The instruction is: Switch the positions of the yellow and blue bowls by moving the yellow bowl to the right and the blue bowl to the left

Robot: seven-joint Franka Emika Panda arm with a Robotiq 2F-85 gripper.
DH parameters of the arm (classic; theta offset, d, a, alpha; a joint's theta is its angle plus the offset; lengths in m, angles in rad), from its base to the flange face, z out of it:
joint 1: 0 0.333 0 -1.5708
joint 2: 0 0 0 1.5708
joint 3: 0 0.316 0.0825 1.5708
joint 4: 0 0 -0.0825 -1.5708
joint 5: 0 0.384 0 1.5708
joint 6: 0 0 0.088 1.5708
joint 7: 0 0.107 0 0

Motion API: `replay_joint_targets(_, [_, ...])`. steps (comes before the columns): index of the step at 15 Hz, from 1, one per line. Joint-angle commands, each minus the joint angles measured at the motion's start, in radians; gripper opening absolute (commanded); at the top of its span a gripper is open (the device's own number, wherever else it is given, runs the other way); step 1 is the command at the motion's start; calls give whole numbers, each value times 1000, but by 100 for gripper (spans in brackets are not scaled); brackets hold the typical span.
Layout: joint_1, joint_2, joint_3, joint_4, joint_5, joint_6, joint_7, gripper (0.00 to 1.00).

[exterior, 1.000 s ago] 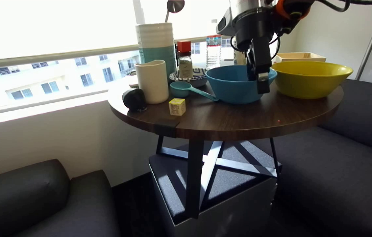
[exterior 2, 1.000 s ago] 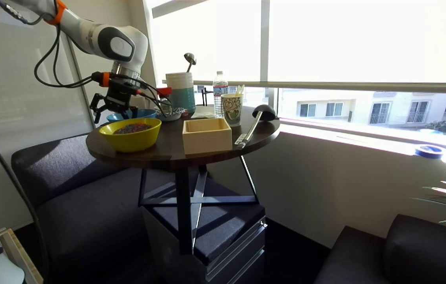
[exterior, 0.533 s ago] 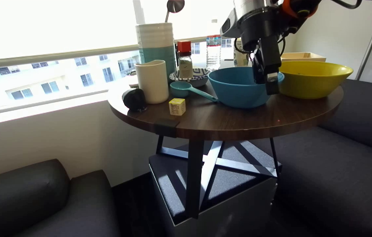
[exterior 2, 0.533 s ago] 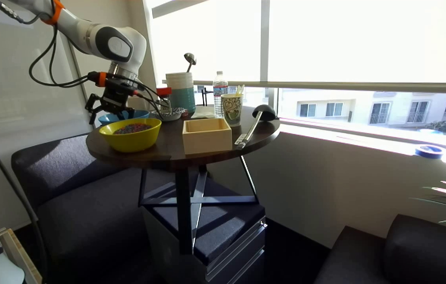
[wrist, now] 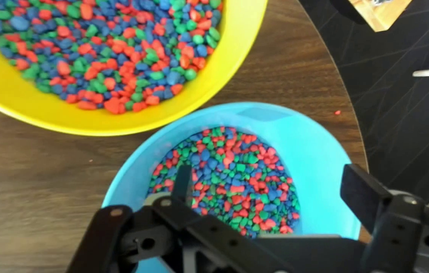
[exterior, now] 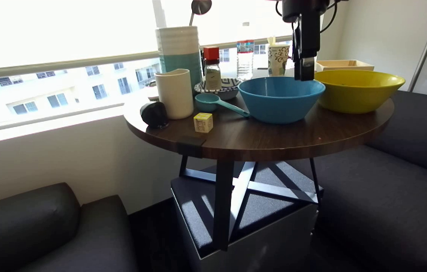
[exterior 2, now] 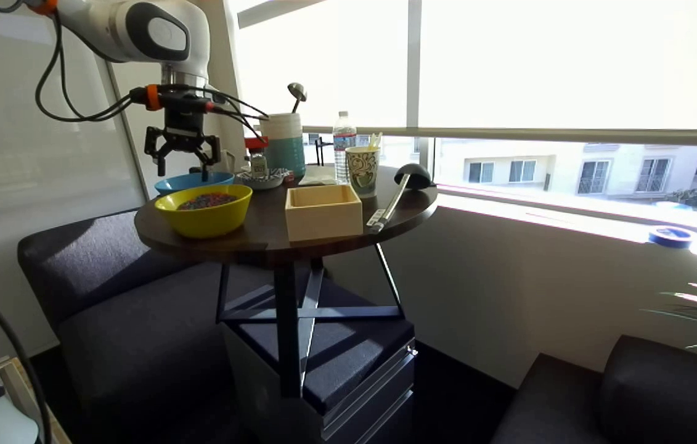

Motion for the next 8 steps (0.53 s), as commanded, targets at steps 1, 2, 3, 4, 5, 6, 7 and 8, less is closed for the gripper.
replay_joint_targets(1, [12, -88, -3, -48, -147, 33, 29, 100])
replay_joint_targets(2, [13, -101, -3, -52, -203, 27, 14, 100])
replay_joint_targets(3, [11, -111, -5, -61, -252, 21, 8, 100])
replay_joint_targets(4, [12, -124, -8, -75, -300, 24, -4, 100])
replay_joint_targets(5, [11, -134, -11, -88, -342, 30, -11, 100])
replay_joint_targets(6, [11, -143, -17, -102, -373, 45, -12, 100])
replay_joint_targets(7, [9, -149, -24, -113, -402, 65, -14, 100])
replay_joint_targets(8, [7, -153, -33, -122, -424, 97, -18, 100])
